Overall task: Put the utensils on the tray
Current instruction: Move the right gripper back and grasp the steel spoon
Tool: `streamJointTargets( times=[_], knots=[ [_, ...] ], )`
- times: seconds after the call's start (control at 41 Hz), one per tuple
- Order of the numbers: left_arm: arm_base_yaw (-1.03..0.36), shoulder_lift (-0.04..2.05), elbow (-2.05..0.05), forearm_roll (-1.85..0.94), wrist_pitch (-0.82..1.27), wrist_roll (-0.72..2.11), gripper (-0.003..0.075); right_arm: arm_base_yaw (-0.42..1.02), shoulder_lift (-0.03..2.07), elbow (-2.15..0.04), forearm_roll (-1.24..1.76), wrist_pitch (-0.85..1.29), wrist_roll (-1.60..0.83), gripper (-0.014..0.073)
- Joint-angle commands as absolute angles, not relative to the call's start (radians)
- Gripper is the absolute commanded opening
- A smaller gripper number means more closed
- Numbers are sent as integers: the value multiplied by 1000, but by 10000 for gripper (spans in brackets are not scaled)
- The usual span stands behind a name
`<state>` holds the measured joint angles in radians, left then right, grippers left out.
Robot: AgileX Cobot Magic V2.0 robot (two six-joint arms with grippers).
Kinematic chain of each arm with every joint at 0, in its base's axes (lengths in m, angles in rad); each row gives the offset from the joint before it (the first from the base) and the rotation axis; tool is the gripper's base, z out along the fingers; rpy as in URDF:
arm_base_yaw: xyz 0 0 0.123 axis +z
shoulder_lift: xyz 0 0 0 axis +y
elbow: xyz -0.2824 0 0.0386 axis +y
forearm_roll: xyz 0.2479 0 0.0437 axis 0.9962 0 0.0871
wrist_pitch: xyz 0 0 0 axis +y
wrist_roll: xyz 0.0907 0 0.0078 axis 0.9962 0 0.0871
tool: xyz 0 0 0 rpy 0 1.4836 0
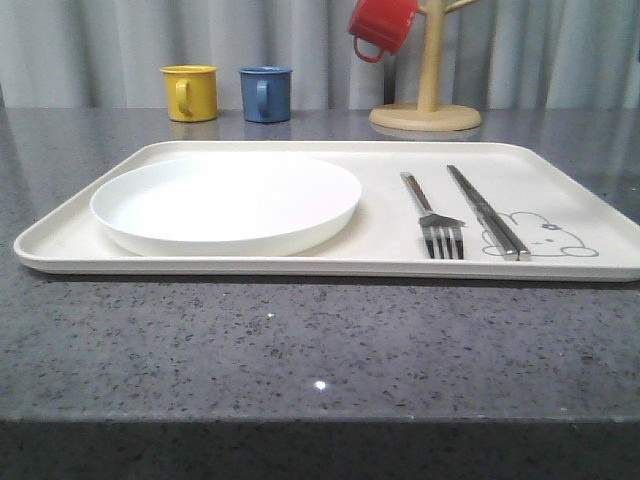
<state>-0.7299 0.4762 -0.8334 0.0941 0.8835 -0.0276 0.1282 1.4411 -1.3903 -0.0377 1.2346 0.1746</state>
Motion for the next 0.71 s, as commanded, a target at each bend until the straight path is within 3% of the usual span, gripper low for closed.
streamJointTargets(
  times=[0.0,0.366,0.682],
  knots=[
    [-738,484,-857,98,807,-37,355,37,1407,-1389,-71,1333,128,323],
    [-738,484,-857,98,807,-37,355,-191,1467,-1355,-68,1344,-43,323],
    [-738,484,-857,98,807,-37,355,-230,1552,-1355,31,1344,-148,281]
  ],
)
